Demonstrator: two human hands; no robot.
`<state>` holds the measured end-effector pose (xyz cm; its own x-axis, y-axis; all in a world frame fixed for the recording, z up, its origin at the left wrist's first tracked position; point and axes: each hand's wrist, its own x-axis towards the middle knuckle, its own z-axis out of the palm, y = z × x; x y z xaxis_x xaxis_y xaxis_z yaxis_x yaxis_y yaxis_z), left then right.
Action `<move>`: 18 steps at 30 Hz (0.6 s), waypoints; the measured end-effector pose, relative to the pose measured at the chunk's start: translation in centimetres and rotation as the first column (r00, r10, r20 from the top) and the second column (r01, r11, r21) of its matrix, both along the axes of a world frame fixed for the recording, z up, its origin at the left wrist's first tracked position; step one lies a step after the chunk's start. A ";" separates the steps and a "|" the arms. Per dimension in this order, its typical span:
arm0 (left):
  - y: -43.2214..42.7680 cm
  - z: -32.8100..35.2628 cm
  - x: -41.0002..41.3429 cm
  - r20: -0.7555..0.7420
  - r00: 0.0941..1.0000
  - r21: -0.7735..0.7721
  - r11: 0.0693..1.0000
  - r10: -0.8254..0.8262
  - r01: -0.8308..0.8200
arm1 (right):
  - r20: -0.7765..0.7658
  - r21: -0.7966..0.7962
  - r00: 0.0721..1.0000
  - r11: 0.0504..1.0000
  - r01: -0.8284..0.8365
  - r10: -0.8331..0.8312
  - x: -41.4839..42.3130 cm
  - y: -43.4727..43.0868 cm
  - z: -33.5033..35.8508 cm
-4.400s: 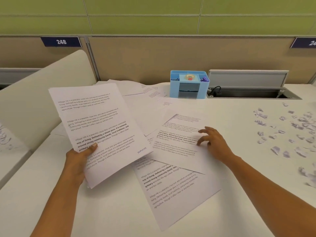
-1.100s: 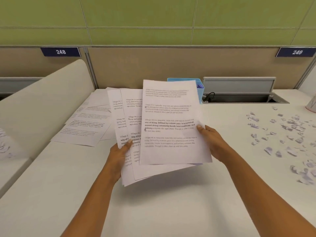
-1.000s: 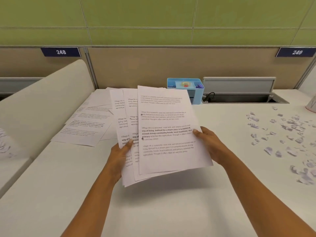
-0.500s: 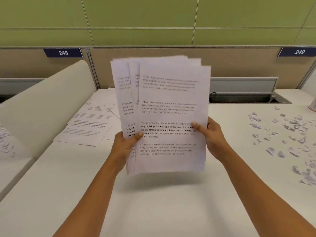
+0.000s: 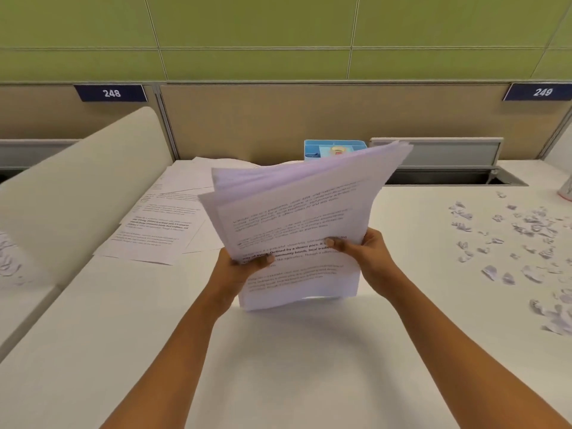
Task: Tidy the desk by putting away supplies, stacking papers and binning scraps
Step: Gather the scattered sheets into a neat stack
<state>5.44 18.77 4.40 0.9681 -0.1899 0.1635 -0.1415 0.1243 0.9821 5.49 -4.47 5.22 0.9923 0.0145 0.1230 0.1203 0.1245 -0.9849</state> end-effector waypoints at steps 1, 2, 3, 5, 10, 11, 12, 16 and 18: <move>0.0 0.4 0.2 0.020 1.000 -0.008 1.000 0.007 -0.007 | 0.015 0.004 1.000 1.000 0.006 -0.006 0.2 0.1 0.4; -0.1 0.9 0.3 0.040 0.999 -0.013 1.000 0.009 -0.009 | 0.033 0.012 0.999 1.000 0.009 -0.009 0.4 0.1 0.8; -0.1 1.3 0.3 0.055 0.998 -0.016 1.000 0.010 -0.009 | 0.049 0.020 0.999 1.000 0.009 -0.010 0.5 0.1 1.0; 0.0 1.6 0.5 0.062 0.998 -0.008 1.000 0.022 -0.022 | 0.063 0.040 0.998 0.999 0.005 -0.007 0.6 0.0 1.2; -0.2 -0.6 0.0 -0.020 0.999 0.006 0.999 0.039 -0.039 | -0.010 0.010 1.000 1.000 -0.021 0.021 -0.3 0.1 -1.3; -0.4 -1.0 -0.2 -0.035 0.998 0.004 0.999 0.051 -0.051 | -0.031 0.008 0.999 1.000 -0.020 0.020 -0.4 0.3 -1.7; -0.5 -1.3 -0.3 -0.037 0.997 0.008 0.998 0.066 -0.066 | -0.045 0.005 0.999 1.000 -0.014 0.014 -0.4 0.4 -2.1; -0.1 -1.4 0.3 -0.012 0.993 0.034 0.993 0.116 -0.116 | -0.026 -0.025 0.999 1.000 0.017 -0.018 0.0 0.6 -1.5; 0.5 -1.4 0.8 -0.022 0.989 0.059 0.988 0.147 -0.146 | 0.006 -0.018 1.000 1.000 0.013 -0.013 0.2 0.6 -0.8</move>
<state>6.28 19.23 2.97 0.9899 -0.0537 0.1310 -0.1285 0.0481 0.9905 5.69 -3.83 4.43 0.9916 0.0037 0.1291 0.1280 0.1052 -0.9862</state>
